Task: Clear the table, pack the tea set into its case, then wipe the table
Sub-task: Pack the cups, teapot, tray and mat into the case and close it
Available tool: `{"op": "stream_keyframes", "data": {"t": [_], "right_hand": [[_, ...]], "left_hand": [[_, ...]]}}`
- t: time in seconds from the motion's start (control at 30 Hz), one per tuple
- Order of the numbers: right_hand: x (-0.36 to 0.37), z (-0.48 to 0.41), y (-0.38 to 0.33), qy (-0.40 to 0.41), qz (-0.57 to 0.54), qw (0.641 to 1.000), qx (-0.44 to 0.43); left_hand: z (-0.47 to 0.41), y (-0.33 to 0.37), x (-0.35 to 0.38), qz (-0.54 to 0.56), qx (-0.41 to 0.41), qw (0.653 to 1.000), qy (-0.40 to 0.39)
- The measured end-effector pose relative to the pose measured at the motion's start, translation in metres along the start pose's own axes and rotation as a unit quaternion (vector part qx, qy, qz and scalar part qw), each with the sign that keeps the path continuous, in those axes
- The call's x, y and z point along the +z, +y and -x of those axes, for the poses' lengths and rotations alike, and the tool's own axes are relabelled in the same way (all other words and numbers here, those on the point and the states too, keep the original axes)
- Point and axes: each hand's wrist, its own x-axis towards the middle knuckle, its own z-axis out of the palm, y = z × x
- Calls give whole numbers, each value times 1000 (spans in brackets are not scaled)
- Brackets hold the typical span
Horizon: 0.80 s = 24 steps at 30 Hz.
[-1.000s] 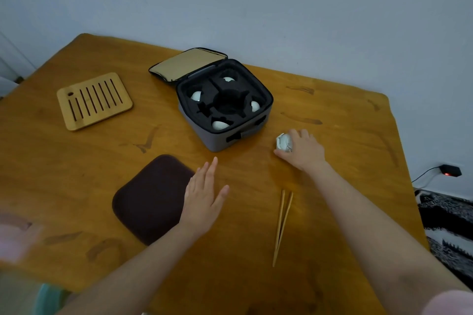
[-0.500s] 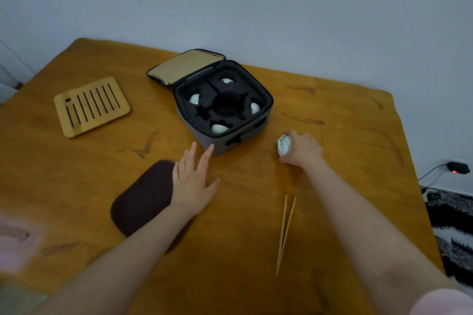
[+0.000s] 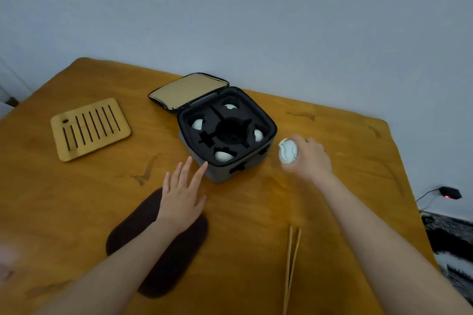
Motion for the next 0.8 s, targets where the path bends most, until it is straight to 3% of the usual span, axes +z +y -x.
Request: {"op": "stream_keyframes", "data": {"t": [0.13,0.37,0.63,0.8], "right_hand": [[-22,-27,-48,44,-6,996,-78],[4,-71,-118,-24,102,973,-207],[23,-96,-129,-109,109,962,-225],[24,-106,-128,-133,103,956,-239]], "left_hand": [[8,-8,8,35,-13,999,8],[37,-35,24,-19,-9,1000,-21],[46,-54,42,-58,24,991,-117],[51,-55,51,-57,48,992,-101]]}}
